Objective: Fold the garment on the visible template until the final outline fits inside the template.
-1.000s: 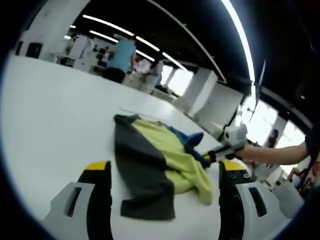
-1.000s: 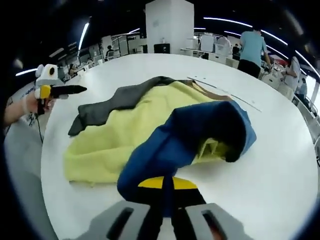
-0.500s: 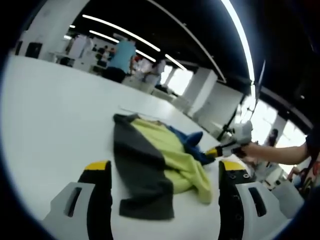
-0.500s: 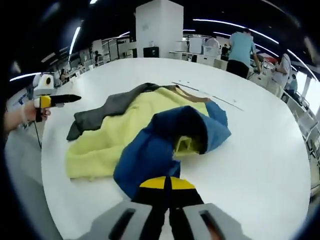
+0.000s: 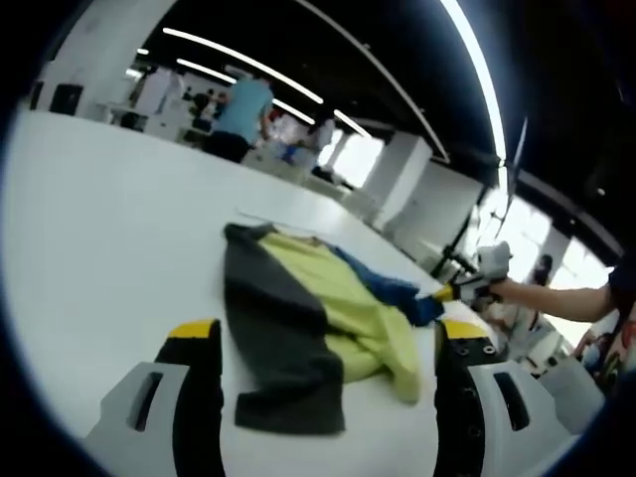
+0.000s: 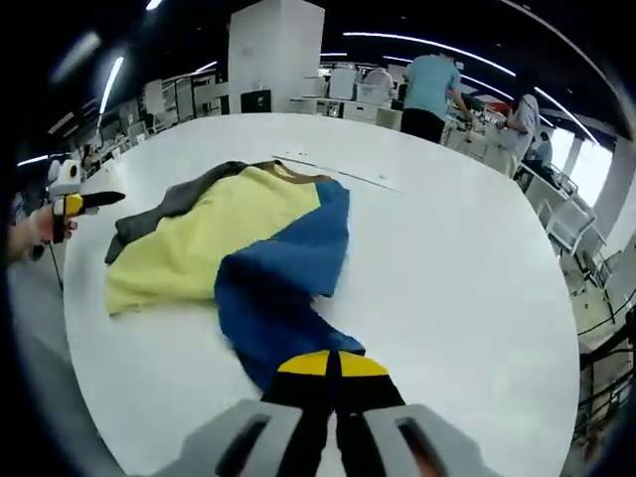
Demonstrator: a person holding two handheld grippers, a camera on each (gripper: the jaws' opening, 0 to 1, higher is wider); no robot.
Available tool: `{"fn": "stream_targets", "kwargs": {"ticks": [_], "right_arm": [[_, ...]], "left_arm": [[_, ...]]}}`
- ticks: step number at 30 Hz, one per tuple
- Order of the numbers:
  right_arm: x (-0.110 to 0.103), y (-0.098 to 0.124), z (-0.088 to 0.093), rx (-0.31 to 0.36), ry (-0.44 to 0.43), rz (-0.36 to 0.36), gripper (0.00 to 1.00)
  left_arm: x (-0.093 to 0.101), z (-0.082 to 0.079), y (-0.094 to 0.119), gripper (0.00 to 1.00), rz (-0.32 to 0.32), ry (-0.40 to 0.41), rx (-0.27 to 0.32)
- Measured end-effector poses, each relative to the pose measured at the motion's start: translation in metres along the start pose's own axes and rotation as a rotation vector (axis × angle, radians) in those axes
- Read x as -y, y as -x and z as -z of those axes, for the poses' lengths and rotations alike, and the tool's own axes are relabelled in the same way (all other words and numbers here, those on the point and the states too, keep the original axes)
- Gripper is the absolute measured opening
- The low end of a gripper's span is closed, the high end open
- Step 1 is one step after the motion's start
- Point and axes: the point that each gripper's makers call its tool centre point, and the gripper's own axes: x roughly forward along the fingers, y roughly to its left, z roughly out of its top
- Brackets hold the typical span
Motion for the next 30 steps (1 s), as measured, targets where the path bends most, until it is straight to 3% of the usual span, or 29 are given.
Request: {"fn": "stream_targets", "kwargs": {"ticks": [7,14,26,30], "right_arm": [[0.059,0.029,0.026,-0.036,-0.051,0.110,0.00],[0.114,0.051,0.037,-0.008,-0.170,0.206,0.00],[0.167,0.054,0.051,-0.003,-0.269,0.275,0.00],[0.179,0.047,0.054,-0.031,-0.280,0.278,0.00]], "left_arm": [[0.000,0.005,-0.001,0.84,0.001,0.001,-0.014],[-0.002,0.010,-0.001,0.84,-0.005,0.002,-0.029],[-0.006,0.008,-0.004,0.84,-0.017,-0.001,-0.039],[-0.005,0.006,-0.007,0.84,-0.021,0.000,-0.039]]}}
